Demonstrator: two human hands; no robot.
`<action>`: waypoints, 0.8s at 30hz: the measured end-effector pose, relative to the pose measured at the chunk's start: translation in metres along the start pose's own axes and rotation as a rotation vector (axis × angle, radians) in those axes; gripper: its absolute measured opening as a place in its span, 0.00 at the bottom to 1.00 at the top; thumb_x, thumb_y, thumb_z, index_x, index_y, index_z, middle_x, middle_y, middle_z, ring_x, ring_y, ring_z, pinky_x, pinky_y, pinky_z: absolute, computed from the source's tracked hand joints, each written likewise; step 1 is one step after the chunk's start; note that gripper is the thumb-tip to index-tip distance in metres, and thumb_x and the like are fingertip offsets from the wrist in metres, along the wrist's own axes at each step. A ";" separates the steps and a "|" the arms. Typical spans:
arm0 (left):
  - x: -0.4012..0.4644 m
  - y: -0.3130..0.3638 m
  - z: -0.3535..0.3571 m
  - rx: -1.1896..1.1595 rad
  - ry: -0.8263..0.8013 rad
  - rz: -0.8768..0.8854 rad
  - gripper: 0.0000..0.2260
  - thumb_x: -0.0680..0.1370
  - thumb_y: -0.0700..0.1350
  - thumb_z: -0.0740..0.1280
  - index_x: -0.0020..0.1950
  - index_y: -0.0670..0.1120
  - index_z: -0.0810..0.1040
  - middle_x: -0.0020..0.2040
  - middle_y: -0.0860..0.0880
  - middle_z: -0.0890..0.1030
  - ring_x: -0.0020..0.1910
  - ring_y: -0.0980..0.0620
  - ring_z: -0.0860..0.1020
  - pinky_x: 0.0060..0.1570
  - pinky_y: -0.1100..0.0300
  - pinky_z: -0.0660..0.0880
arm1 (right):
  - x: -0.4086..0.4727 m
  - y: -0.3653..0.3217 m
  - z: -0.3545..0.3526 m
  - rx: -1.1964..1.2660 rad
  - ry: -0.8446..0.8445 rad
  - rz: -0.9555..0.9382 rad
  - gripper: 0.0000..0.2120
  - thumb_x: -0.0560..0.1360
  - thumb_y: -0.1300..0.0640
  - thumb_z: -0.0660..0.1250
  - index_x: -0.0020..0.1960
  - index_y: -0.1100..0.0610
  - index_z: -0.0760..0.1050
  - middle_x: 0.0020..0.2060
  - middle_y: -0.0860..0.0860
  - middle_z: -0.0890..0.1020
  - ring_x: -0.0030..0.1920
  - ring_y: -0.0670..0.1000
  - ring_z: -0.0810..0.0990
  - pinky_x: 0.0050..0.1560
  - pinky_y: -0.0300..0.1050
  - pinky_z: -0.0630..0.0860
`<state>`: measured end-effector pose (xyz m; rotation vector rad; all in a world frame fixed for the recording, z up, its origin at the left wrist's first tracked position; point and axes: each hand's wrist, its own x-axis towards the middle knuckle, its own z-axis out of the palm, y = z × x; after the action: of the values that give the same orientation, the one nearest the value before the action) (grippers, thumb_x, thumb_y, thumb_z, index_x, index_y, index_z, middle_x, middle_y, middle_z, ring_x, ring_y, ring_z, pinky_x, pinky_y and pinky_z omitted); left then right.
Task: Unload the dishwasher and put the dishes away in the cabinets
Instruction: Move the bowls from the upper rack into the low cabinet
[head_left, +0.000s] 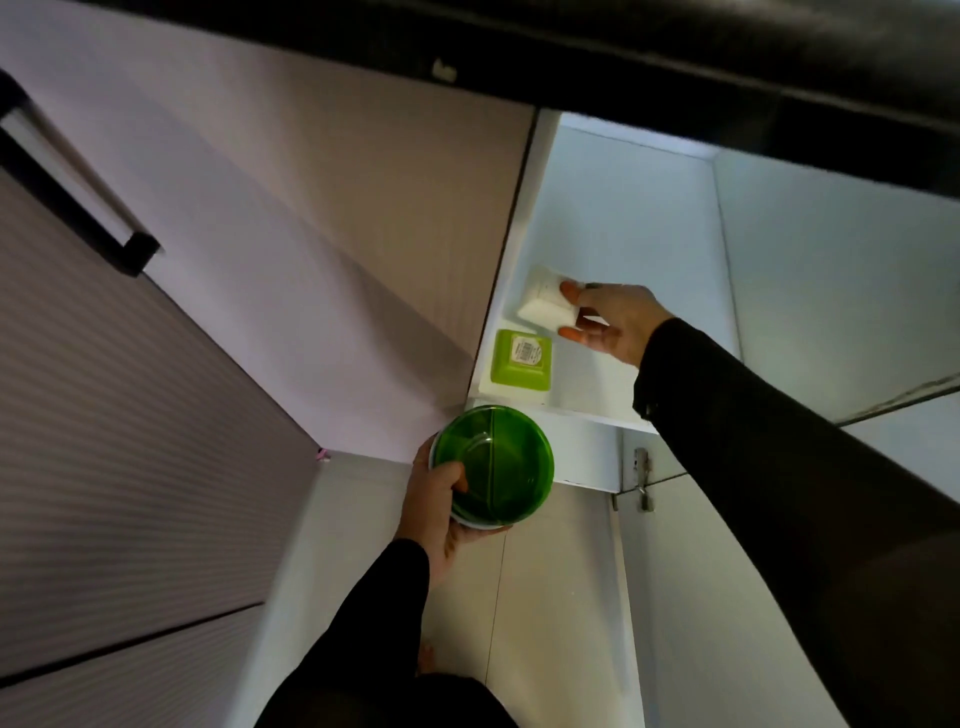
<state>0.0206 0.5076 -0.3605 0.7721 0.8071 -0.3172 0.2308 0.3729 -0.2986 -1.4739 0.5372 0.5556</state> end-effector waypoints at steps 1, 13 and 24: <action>0.003 -0.002 -0.002 0.005 -0.005 -0.006 0.25 0.73 0.32 0.55 0.65 0.55 0.71 0.62 0.43 0.70 0.59 0.35 0.72 0.38 0.41 0.80 | 0.006 0.000 0.005 -0.020 0.012 0.004 0.19 0.72 0.64 0.72 0.60 0.67 0.73 0.54 0.60 0.79 0.50 0.58 0.80 0.32 0.48 0.83; 0.016 -0.005 -0.016 0.082 -0.077 -0.012 0.22 0.75 0.34 0.56 0.63 0.56 0.70 0.62 0.43 0.72 0.60 0.37 0.72 0.41 0.41 0.80 | 0.050 -0.001 0.029 -0.219 0.062 0.050 0.14 0.71 0.62 0.74 0.53 0.63 0.72 0.45 0.56 0.78 0.44 0.54 0.80 0.43 0.51 0.83; 0.008 -0.005 -0.008 0.023 -0.081 -0.021 0.21 0.76 0.34 0.57 0.63 0.55 0.71 0.62 0.42 0.72 0.61 0.36 0.72 0.38 0.43 0.80 | 0.039 0.004 0.026 -0.240 0.057 -0.050 0.22 0.74 0.60 0.71 0.65 0.64 0.70 0.55 0.57 0.75 0.53 0.56 0.77 0.41 0.47 0.83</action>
<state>0.0198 0.5102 -0.3724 0.7681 0.7370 -0.3744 0.2581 0.4003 -0.3256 -1.7312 0.4889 0.5543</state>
